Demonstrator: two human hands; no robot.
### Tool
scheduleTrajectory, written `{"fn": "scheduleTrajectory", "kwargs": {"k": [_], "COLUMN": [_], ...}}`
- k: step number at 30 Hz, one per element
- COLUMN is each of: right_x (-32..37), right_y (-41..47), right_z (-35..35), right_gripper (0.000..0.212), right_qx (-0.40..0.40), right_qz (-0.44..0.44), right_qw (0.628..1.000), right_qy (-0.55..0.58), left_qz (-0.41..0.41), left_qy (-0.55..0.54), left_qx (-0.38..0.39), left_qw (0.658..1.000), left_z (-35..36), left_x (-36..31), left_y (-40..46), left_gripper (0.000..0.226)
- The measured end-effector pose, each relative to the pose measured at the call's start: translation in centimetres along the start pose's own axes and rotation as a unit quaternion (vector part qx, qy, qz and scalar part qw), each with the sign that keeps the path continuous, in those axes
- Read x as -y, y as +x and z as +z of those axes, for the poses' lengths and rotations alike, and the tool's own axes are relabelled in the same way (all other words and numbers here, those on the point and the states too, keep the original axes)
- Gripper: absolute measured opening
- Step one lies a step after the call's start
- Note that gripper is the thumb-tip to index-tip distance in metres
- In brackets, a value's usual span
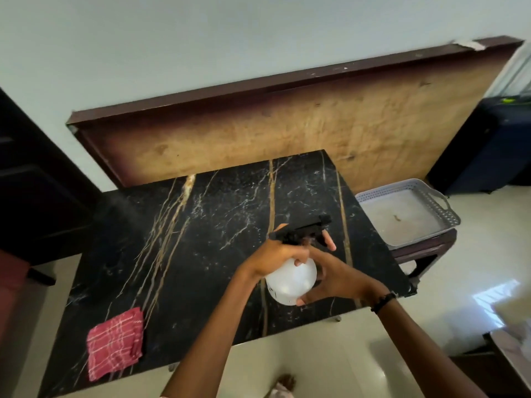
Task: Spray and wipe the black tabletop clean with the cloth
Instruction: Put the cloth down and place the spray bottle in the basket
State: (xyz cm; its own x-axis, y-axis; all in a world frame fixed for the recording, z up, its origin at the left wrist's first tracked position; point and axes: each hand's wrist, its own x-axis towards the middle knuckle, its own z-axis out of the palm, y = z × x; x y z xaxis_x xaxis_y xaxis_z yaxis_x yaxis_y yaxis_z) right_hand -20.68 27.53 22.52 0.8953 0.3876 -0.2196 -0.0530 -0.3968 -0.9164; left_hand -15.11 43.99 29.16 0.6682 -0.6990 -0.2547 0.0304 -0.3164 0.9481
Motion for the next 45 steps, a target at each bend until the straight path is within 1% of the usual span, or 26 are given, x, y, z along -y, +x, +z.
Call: {"fn": "scheduleTrajectory", "kwargs": {"k": [1, 3, 6, 8, 10, 11, 15, 20, 21, 23, 24, 25, 26, 29, 33, 36, 39, 41, 43, 45], "right_x": [-0.9, -2.5, -5.1, -7.2, -9.4, -10.3, -14.3, -20.6, -21.9, -24.4, -25.6, -27.0, -28.4, -32.7, -37.1, -39.3, -41.1, -42.3, -43.3, -43.7], "right_y": [-0.3, -0.7, -0.7, -0.7, -0.6, -0.7, -1.1, -1.1, -1.0, -0.7, -0.4, 0.0, 0.4, 1.9, 4.4, 6.6, 8.2, 8.8, 9.1, 9.1], "right_z": [-1.2, -3.6, -6.6, -8.9, -11.2, -12.4, -17.1, -21.6, -22.3, -23.4, -23.9, -24.6, -25.1, -26.3, -27.1, -27.2, -27.2, -27.1, -27.1, -27.1], "right_gripper": [0.082, 0.086, 0.086, 0.084, 0.085, 0.085, 0.083, 0.091, 0.094, 0.107, 0.115, 0.118, 0.114, 0.092, 0.08, 0.077, 0.078, 0.075, 0.069, 0.066], "right_qx": [-0.025, -0.075, -0.154, -0.206, -0.25, -0.271, -0.333, -0.393, -0.409, -0.438, -0.449, -0.457, -0.464, -0.48, -0.502, -0.515, -0.502, -0.502, -0.512, -0.515], "right_qz": [-0.002, -0.007, -0.012, 0.001, 0.017, 0.024, 0.028, 0.078, 0.097, 0.131, 0.143, 0.15, 0.15, 0.156, 0.17, 0.172, 0.18, 0.181, 0.175, 0.199], "right_qw": [1.0, 0.997, 0.988, 0.978, 0.967, 0.961, 0.942, 0.916, 0.907, 0.888, 0.88, 0.875, 0.87, 0.86, 0.844, 0.837, 0.845, 0.845, 0.839, 0.828], "right_qy": [0.005, 0.014, 0.015, 0.026, 0.042, 0.045, 0.019, 0.024, 0.031, 0.045, 0.052, 0.059, 0.068, 0.082, 0.082, 0.061, 0.044, 0.033, 0.049, 0.093], "left_qz": [-0.006, 0.001, 0.012, 0.007, 0.026, 0.024, -0.041, -0.105, -0.119, -0.15, -0.16, -0.167, -0.175, -0.195, -0.23, -0.255, -0.275, -0.284, -0.283, -0.28], "left_qy": [0.0, -0.008, -0.042, -0.05, -0.047, -0.055, -0.099, -0.191, -0.21, -0.236, -0.243, -0.252, -0.254, -0.255, -0.273, -0.271, -0.265, -0.263, -0.262, -0.255], "left_qx": [0.001, -0.007, -0.041, -0.067, -0.063, -0.063, -0.094, -0.062, -0.056, -0.054, -0.057, -0.063, -0.07, -0.101, -0.141, -0.161, -0.164, -0.165, -0.162, -0.16], "left_qw": [1.0, 1.0, 0.998, 0.996, 0.997, 0.996, 0.99, 0.974, 0.969, 0.959, 0.955, 0.951, 0.949, 0.942, 0.923, 0.914, 0.909, 0.907, 0.908, 0.911], "left_z": [0.4, 1.5, 3.8, 5.5, 7.0, 7.9, 11.9, 15.8, 16.6, 18.2, 19.0, 19.8, 20.7, 22.9, 24.5, 24.9, 25.1, 25.3, 25.3, 25.4], "left_x": [-0.3, -0.6, -1.0, -0.9, -0.1, 0.2, 1.3, 2.5, 2.7, 3.2, 3.7, 4.3, 4.9, 6.9, 9.8, 11.9, 13.7, 14.3, 14.5, 14.5], "left_y": [1.5, 4.9, 9.2, 12.1, 15.0, 16.5, 22.1, 28.2, 29.3, 31.6, 32.7, 34.0, 35.2, 38.9, 43.8, 46.3, 47.9, 48.5, 48.8, 49.0], "left_gripper": [0.007, 0.013, 0.004, 0.018, 0.036, 0.041, 0.05, 0.055, 0.057, 0.061, 0.061, 0.061, 0.059, 0.058, 0.061, 0.06, 0.058, 0.058, 0.06, 0.061]}}
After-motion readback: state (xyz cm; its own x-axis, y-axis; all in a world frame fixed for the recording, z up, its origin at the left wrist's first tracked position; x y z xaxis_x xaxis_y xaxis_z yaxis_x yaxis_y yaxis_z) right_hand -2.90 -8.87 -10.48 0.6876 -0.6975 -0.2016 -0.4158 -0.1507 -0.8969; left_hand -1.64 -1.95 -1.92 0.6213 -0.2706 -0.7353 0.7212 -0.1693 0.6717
